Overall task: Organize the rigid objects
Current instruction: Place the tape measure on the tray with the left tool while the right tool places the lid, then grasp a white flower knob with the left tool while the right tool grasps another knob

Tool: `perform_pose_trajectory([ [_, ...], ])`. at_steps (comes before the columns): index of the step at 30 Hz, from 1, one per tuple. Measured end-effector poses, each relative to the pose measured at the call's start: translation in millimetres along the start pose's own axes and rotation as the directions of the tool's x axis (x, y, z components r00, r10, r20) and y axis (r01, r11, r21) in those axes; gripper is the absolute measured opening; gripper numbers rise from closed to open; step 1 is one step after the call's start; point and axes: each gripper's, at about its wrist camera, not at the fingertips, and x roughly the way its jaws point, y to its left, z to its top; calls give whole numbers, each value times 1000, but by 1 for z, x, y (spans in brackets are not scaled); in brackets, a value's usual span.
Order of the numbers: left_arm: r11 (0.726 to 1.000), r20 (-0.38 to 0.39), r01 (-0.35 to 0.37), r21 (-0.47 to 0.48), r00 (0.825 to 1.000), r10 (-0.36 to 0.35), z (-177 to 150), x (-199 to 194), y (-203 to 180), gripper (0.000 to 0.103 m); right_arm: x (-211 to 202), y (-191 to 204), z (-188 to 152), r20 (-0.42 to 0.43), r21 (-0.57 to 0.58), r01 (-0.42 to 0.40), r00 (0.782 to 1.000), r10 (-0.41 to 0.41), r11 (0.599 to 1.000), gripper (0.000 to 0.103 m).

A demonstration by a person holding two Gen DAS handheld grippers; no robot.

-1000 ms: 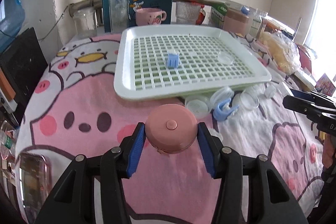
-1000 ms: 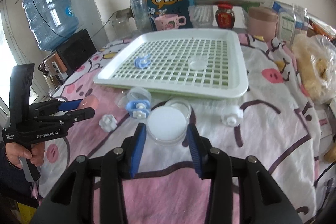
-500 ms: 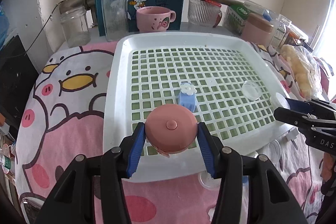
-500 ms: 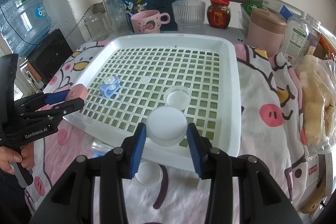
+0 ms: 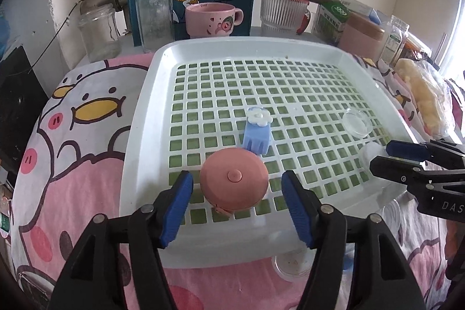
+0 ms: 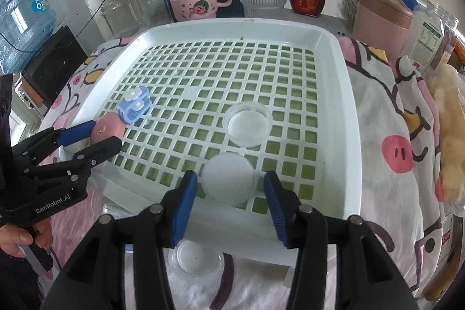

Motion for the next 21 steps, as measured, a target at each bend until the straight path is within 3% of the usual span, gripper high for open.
perform_pose_trajectory([
  [3,999,65,32,-16,997,-31,3,-25,0,80,-31,-6,-2,94,35,-59,994,55,998,59],
  [6,999,134,39,9,990,-39,1,-57,-3,82,-68,-12,-9,190,60,-92,979,79,994,59],
  [10,999,203,23,32,979,-29,-13,-92,-7,87,-104,-17,-29,267,65,-77,962,57,995,59],
  [16,998,147,41,45,988,-47,-51,-98,-15,88,-104,-22,-65,255,73,26,966,-44,997,60],
  [21,995,91,58,83,994,-65,-82,-89,-30,88,-74,-23,-84,168,41,91,981,-97,995,59],
])
